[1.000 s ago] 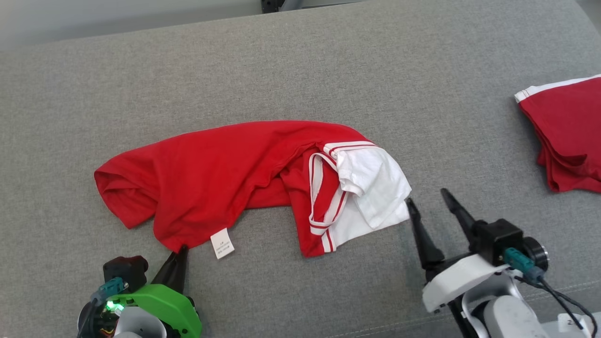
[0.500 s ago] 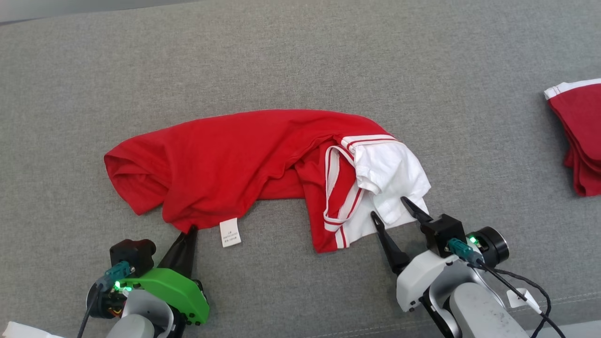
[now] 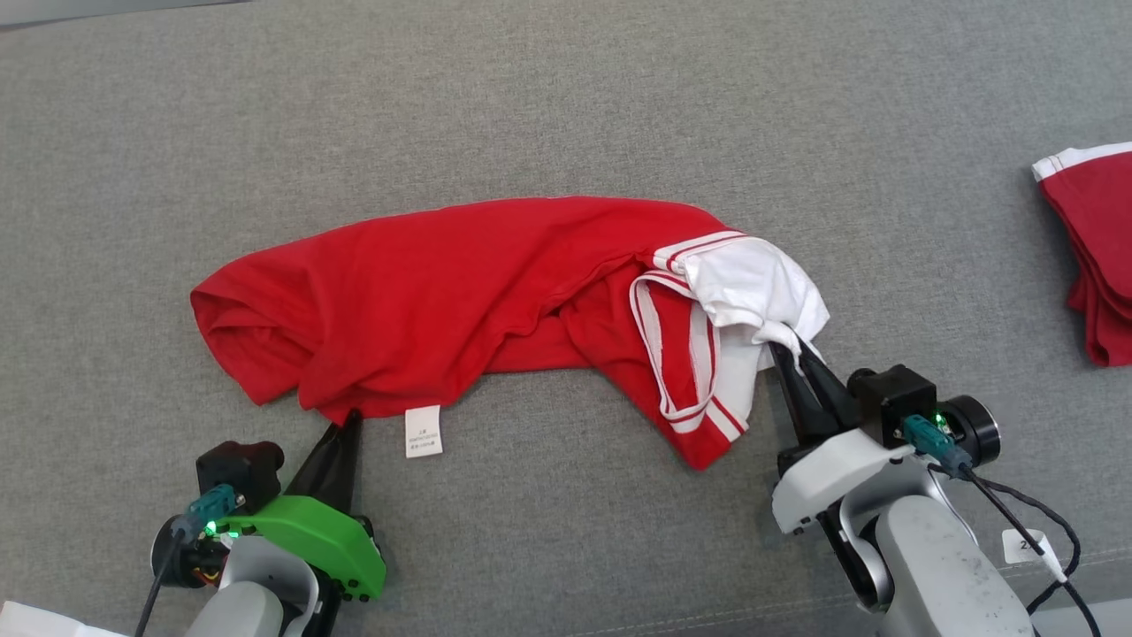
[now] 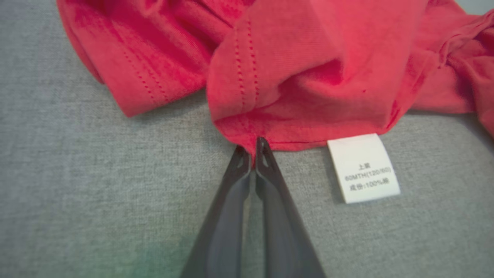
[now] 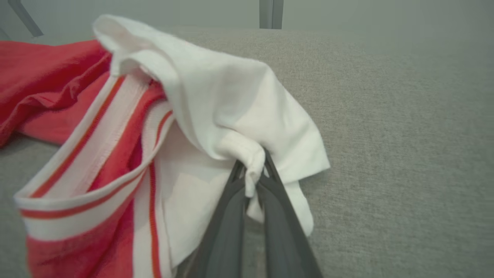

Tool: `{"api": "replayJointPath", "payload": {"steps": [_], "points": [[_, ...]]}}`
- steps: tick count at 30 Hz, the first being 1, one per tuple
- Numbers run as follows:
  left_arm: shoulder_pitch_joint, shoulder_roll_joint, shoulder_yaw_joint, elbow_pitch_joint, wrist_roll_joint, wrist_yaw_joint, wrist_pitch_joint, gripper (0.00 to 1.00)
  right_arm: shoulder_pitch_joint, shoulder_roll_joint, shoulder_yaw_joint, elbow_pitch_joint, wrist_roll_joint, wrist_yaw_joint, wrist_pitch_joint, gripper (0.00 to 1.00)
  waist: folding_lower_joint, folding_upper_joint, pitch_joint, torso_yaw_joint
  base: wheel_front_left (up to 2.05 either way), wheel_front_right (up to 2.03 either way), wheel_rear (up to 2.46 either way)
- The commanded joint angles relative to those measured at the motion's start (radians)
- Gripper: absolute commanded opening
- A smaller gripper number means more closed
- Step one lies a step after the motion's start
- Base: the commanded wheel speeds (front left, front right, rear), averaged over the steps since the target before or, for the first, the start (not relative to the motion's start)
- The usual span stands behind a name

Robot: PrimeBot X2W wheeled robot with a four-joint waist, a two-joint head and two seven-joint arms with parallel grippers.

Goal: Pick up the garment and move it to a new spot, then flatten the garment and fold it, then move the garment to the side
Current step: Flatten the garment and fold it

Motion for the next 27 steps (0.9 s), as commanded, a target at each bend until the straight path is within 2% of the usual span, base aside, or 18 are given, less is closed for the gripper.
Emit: {"api": "replayJointPath", "payload": {"steps": [1, 12, 22, 27], "points": [[-0.002, 0.013, 0.004, 0.013, 0.001, 0.011, 0.002, 0.00, 0.004, 0.000, -0.002, -0.012, 0.013, -0.002, -0.005, 0.00, -0.0001, -0.0001, -0.002, -0.003, 0.00, 0.00, 0.00], [0.005, 0.024, 0.007, -0.009, -0.003, 0.025, -0.004, 0.00, 0.041, -0.011, -0.054, -0.193, 0.058, -0.002, 0.001, 0.00, -0.0001, -0.0001, -0.014, -0.022, 0.00, 0.00, 0.00], [0.002, 0.028, 0.009, -0.043, 0.000, 0.035, -0.031, 0.00, 0.062, -0.013, -0.066, -0.260, 0.065, -0.002, 0.019, 0.00, -0.0001, -0.0001, -0.023, -0.020, 0.00, 0.00, 0.00], [-0.007, 0.043, 0.020, -0.120, 0.023, 0.060, -0.064, 0.00, 0.054, -0.019, -0.079, -0.304, 0.052, -0.002, 0.009, 0.00, -0.0001, -0.0001, -0.038, -0.016, 0.00, 0.00, 0.00]]}}
